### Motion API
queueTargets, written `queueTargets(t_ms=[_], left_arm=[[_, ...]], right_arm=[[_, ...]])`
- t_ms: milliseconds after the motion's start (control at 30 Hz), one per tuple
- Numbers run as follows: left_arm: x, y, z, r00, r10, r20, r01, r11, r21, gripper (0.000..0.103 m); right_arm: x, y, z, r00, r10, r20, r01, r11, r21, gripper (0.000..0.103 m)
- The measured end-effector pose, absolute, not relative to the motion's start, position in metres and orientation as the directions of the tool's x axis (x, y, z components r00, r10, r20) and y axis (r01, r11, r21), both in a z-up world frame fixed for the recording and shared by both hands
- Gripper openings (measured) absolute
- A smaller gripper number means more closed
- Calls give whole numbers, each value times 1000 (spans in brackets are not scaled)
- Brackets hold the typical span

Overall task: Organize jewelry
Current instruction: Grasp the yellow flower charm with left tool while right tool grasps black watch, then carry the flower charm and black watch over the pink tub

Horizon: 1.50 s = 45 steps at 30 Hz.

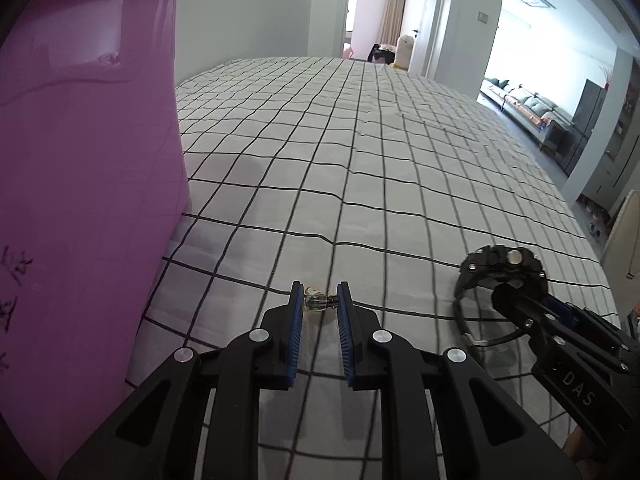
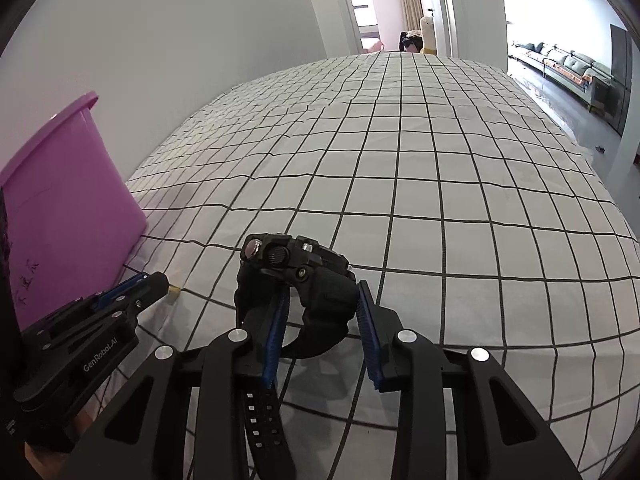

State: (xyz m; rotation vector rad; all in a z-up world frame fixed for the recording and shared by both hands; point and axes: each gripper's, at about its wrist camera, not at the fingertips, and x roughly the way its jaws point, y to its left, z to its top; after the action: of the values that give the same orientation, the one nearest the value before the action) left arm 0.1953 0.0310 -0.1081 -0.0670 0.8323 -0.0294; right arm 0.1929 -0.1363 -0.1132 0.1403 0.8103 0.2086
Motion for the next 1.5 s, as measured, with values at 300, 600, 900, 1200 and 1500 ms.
queueTargets(t_ms=[300,600,900,1200,1500], left_arm=[[165,17,-90,683,-70,-727,28,997,-70,17],[128,6,-43,707,-78,-703,32,996,-78,17],[87,12,34,733,-66,-677,-10,994,-107,17],[49,70,113,774,22,-633,-110,989,-100,17],[49,176,140,763,119,-636,-207,976,-66,17]], right_arm=[[169,-145,-97,689,251,-680,-140,966,215,30],[138,-154,-47,726,275,-630,-194,961,196,30],[112,-150,29,718,360,-597,-295,933,208,30],[105,-78,98,659,524,-539,-478,846,238,30],[126,35,125,591,629,-505,-570,769,290,30]])
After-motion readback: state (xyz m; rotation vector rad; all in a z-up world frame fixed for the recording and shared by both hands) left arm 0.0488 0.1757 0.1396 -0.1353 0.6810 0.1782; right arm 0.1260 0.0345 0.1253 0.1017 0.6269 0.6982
